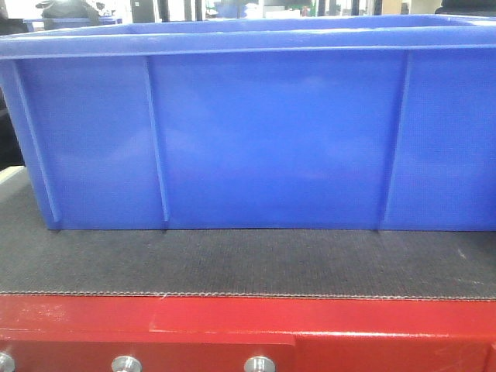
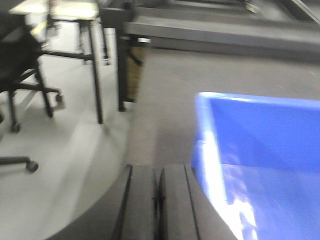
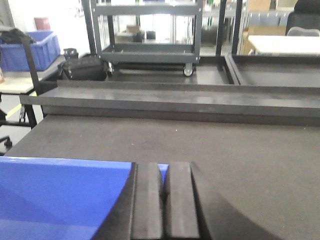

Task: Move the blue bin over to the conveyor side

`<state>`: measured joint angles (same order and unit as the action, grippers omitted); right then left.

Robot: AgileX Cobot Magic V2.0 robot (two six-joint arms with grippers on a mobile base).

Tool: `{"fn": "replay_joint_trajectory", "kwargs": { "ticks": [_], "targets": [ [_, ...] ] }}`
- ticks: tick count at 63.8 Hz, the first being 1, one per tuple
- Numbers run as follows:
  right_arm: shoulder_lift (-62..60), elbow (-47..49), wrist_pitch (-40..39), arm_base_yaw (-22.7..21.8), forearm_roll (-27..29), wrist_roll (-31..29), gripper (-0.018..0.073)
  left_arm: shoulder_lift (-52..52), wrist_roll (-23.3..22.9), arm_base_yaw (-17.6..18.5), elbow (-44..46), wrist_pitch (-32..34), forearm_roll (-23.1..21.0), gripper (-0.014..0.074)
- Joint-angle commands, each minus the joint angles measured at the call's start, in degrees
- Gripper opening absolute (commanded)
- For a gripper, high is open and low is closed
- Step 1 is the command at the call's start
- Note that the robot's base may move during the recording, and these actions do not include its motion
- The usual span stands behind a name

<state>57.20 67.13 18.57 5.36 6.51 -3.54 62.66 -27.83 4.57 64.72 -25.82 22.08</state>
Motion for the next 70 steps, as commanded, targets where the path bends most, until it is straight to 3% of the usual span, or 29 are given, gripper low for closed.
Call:
{"fn": "replay_joint_trajectory", "kwargs": {
  "ticks": [1, 7, 24, 31, 41, 49, 70],
  "targets": [
    [-4.5, -7.9, -7.5, -0.1, -0.3, -0.5, -0.0087, -3.4, -1.1, -3.7, -3.7, 6.7, -2.2, 0.0011],
    [-8.5, -15.5, -11.2, -0.1, -0.3, -0.5, -0.0087, -7.8, -1.1, -5.8, -8.8, 12.4, -2.2, 0.0011],
    [-21.9, -33.6, -16.0, -0.1, -0.3, -0.5, -0.0087, -22.4, -1.1, -6.0, -26.5, 22.3, -2.2, 0.0011],
    [-28.2, -38.9, -16.0, -0.1, -0.3, -0.5, -0.0087, -29.3, -1.0, -6.0, -34.1, 22.8, -1.5, 0.0011],
    [-36.9, -45.2, -16.0, -0.1, -0.3, -0.5, -0.0087, -38.9, -1.0, -6.0, -43.5, 24.8, 2.9, 0.0011],
    [-41.8, -48.1, -16.1, -0.1, -0.3, -0.5, -0.0087, -46.1, -1.0, -6.0, -48.7, 25.2, 2.9, 0.0011],
    [-45.5, -48.6, -16.3, -0.1, -0.3, -0.5, -0.0088, -56.9, -1.0, -6.0, -50.8, 24.7, 3.2, 0.0011]
  ]
}}
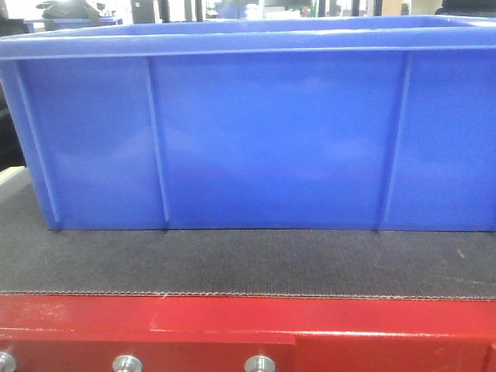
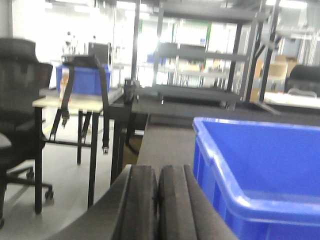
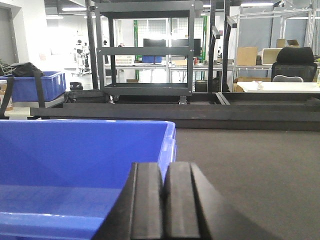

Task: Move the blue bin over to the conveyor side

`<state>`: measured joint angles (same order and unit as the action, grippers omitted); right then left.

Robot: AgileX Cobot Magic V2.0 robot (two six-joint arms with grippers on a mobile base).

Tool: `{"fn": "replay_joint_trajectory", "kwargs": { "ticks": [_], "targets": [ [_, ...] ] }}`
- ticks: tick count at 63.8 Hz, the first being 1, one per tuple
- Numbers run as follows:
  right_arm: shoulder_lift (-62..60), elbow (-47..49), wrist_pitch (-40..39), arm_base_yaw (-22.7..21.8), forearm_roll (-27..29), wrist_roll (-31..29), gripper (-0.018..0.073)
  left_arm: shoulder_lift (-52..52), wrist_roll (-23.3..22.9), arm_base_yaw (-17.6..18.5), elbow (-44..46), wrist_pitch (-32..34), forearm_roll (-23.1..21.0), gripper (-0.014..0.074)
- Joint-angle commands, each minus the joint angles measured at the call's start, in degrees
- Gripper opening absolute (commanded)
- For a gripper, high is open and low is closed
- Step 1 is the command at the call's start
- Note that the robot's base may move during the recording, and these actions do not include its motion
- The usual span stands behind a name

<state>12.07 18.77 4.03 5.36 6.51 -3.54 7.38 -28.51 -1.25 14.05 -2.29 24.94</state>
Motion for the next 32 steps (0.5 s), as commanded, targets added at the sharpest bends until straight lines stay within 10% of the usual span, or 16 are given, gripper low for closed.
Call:
{"fn": "replay_joint_trajectory", "kwargs": {
  "ticks": [1, 32],
  "targets": [
    [-0.3, -0.2, -1.7, -0.1, -0.3, -0.5, -0.0088, -1.8, -0.3, -0.2, -0.1, 1.2, 0.3, 0.0011],
    [-0.3, -0.2, -1.7, -0.1, -0.3, -0.5, -0.0088, -2.5, -0.3, -0.2, -0.1, 1.3, 0.3, 0.0011]
  ]
}}
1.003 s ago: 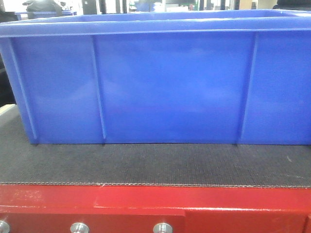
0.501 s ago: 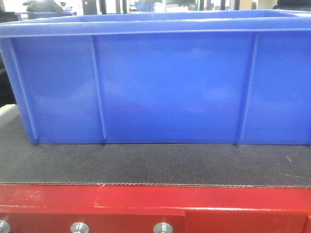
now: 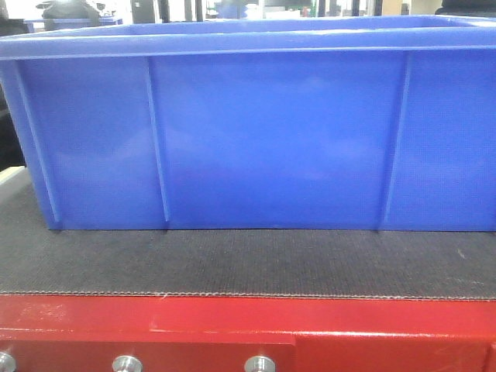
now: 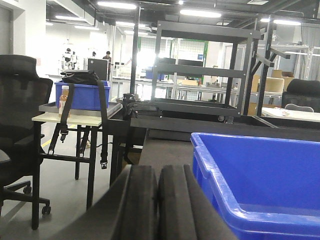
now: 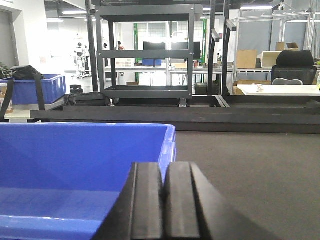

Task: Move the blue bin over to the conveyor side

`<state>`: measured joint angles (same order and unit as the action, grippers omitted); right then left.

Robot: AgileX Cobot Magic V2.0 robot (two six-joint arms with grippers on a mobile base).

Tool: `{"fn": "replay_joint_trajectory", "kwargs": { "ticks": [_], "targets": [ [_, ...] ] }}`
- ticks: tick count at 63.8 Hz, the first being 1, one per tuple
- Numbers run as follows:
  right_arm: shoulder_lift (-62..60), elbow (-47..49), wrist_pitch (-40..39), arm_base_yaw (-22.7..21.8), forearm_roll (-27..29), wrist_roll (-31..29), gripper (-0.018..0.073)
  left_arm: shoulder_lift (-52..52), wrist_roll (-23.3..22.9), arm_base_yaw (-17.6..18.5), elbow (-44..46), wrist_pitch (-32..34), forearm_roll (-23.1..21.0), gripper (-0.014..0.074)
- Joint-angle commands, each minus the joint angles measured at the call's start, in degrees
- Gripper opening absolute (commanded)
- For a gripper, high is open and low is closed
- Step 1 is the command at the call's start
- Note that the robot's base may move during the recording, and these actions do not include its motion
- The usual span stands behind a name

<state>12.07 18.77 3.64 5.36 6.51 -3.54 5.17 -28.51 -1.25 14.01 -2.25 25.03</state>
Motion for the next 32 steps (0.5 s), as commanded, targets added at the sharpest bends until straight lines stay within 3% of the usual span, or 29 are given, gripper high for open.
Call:
{"fn": "replay_joint_trajectory", "kwargs": {
  "ticks": [1, 21, 32],
  "targets": [
    [-0.3, -0.2, -1.3, -0.1, -0.3, -0.5, -0.0088, -0.3, -0.3, -0.2, -0.1, 1.2, 0.2, 0.0011],
    [-3.4, -0.7, -1.1, -0.1, -0.3, -0.5, -0.0088, -0.3, -0.3, -0.2, -0.1, 1.4, 0.2, 0.0011],
    [-8.5, -6.1, -1.1, -0.3, -0.3, -0.5, -0.0088, -0.3, -0.3, -0.2, -0.1, 1.4, 0.2, 0.0011]
  ]
}}
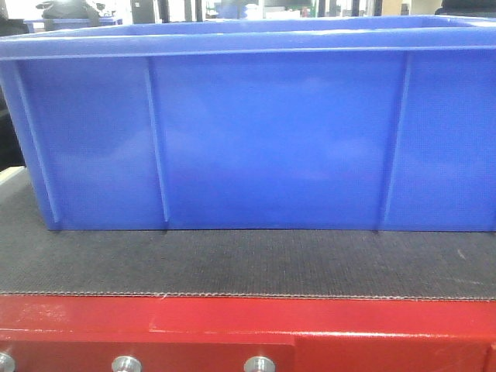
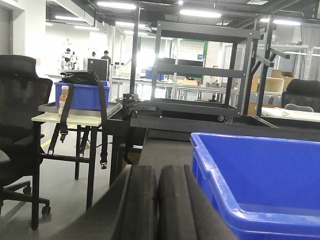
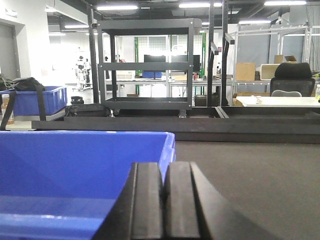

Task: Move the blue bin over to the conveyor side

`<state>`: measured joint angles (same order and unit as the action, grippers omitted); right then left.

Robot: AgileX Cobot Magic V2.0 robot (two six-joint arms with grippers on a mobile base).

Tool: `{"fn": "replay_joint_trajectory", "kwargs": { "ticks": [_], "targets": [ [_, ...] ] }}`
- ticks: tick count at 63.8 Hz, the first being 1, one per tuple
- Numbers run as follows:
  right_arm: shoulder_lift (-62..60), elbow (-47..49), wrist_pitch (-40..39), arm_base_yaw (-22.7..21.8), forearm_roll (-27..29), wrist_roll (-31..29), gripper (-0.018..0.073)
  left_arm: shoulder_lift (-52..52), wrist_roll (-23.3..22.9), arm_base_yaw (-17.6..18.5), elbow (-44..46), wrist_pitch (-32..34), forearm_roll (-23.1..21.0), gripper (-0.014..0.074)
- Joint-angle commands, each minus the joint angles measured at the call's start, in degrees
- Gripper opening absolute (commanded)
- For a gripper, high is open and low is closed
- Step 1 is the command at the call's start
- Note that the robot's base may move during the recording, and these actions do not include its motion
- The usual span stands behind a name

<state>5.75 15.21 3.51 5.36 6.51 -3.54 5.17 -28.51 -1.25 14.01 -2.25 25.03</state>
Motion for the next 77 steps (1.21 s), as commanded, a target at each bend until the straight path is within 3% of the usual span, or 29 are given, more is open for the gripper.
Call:
{"fn": "replay_joint_trajectory", "kwargs": {
  "ticks": [1, 18, 22, 31, 51, 77],
  "targets": [
    [-2.9, -3.2, -0.9, -0.3, -0.3, -0.5, -0.0088, -0.3, -0.3, -0.2, -0.1, 1.4, 0.2, 0.0011],
    [-5.8, -15.1, -4.0, -1.9, -0.3, -0.5, -0.0088, -0.5, -0.3, -0.2, -0.1, 1.5, 0.2, 0.0011],
    [-5.8, -15.2, -7.9, -3.4, -0.3, -0.5, -0.0088, -0.5, -0.3, -0.2, -0.1, 1.5, 0.2, 0.0011],
    [-5.8, -15.2, -8.3, -5.6, -0.3, -0.5, -0.0088, -0.5, -0.3, -0.2, -0.1, 1.6, 0.2, 0.0011],
    [-5.8, -15.2, -2.8, -5.6, -1.0, -0.5, -0.0088, -0.5, -0.3, -0.2, -0.1, 1.6, 0.2, 0.0011],
    [-5.8, -15.2, -3.0, -4.6, -1.0, -0.5, -0.0088, -0.5, -0.3, -0.2, -0.1, 1.6, 0.2, 0.0011]
  ]
}}
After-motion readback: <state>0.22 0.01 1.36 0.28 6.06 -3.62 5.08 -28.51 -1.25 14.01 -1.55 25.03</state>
